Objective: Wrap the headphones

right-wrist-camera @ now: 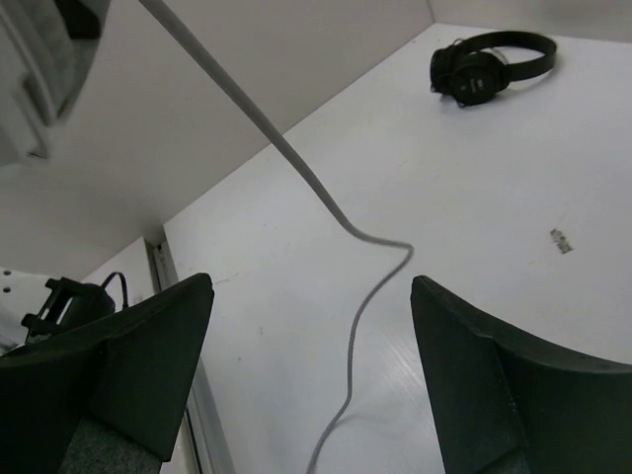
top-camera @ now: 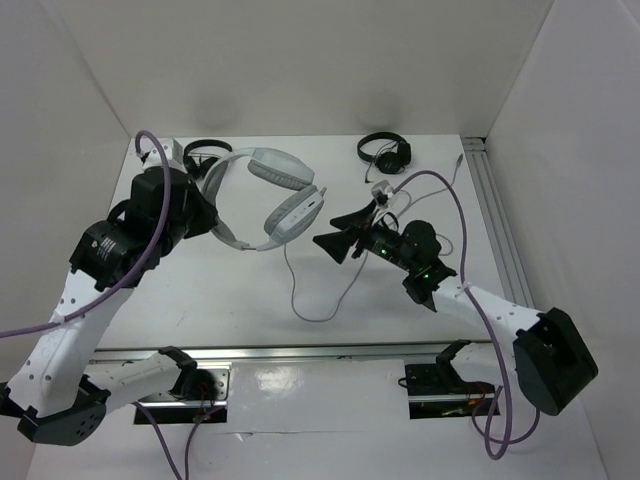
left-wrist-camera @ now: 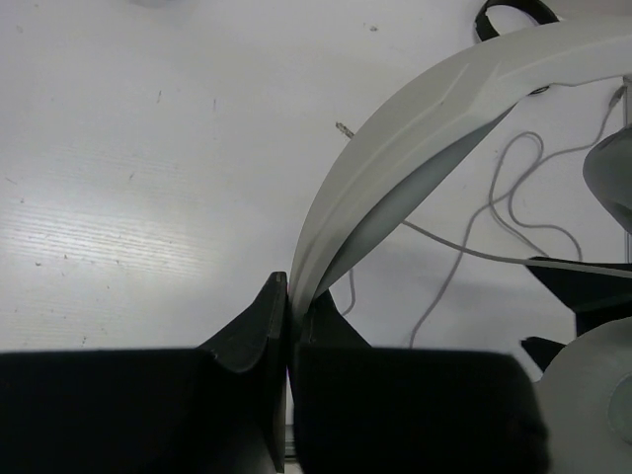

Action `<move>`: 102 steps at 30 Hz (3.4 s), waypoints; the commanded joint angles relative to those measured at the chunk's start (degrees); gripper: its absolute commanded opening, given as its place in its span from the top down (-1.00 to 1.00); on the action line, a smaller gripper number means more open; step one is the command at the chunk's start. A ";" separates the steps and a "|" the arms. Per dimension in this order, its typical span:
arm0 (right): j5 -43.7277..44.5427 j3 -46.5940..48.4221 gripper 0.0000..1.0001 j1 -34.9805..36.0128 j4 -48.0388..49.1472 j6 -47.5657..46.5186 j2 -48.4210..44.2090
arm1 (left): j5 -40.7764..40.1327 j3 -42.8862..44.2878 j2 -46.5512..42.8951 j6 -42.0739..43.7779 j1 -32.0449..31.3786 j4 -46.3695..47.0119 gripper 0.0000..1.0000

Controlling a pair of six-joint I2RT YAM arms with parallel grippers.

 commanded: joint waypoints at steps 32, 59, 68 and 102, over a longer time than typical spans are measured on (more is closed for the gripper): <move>0.59 6.75 0.33 10.42 25.67 0.85 29.02 | 17.50 4.07 0.48 -19.21 3.66 11.57 1.00; 26.33 16.41 1.00 23.16 0.64 2.26 29.65 | 22.18 -8.23 -4.00 -32.75 9.64 24.04 1.00; 19.77 16.33 1.00 30.63 -0.89 -4.24 23.24 | 8.20 -7.00 -0.32 -33.27 10.16 18.78 1.00; -26.56 25.74 0.72 21.23 8.59 6.01 17.51 | -1.39 -20.09 11.47 -12.62 9.64 17.45 1.00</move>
